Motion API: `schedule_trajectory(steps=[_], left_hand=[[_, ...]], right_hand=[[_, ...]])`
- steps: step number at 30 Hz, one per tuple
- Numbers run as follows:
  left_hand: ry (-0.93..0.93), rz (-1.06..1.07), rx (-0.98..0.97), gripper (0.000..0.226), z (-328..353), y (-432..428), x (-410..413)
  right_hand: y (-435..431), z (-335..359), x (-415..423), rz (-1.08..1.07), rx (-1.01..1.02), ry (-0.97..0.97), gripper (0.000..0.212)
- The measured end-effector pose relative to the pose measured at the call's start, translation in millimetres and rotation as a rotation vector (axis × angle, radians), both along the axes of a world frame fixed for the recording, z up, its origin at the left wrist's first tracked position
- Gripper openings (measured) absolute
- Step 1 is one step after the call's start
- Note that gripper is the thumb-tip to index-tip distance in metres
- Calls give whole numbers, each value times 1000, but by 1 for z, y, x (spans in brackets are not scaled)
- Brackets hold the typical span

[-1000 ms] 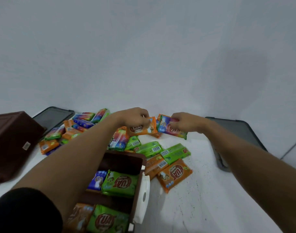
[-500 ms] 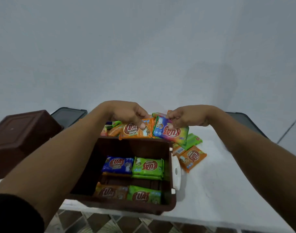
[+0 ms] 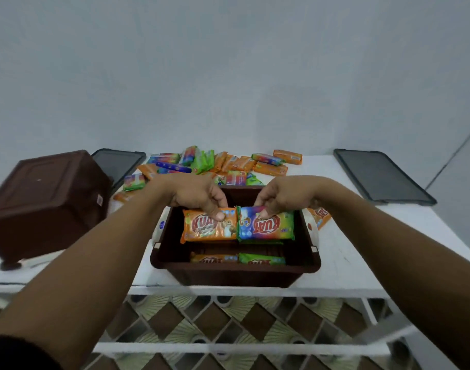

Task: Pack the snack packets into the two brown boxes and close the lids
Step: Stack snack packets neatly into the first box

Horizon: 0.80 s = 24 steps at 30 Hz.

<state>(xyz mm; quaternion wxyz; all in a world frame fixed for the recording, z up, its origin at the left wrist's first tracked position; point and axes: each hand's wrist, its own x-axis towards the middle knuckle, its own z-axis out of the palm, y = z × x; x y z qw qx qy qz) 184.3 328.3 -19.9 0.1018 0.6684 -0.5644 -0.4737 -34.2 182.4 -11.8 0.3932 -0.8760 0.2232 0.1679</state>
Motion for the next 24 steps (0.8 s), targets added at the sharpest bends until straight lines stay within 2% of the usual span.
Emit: schedule_trajectory(steps=[5,9,12,24], left_hand=[[-107,-94,5,21,-24,9,-8],[-137,-133,52,17,-49,13,-15],[-222,-174,1,19,-56,13,-17],[-405,-257,-79,32,-61,15,-25]], right_hand=[[22,-33,2,-19,41,89,18],[32,-46,9,31,-63,202,16],[36,-56,13,75,-139,260,14],[43,-75,11,-25,-282,136,12]])
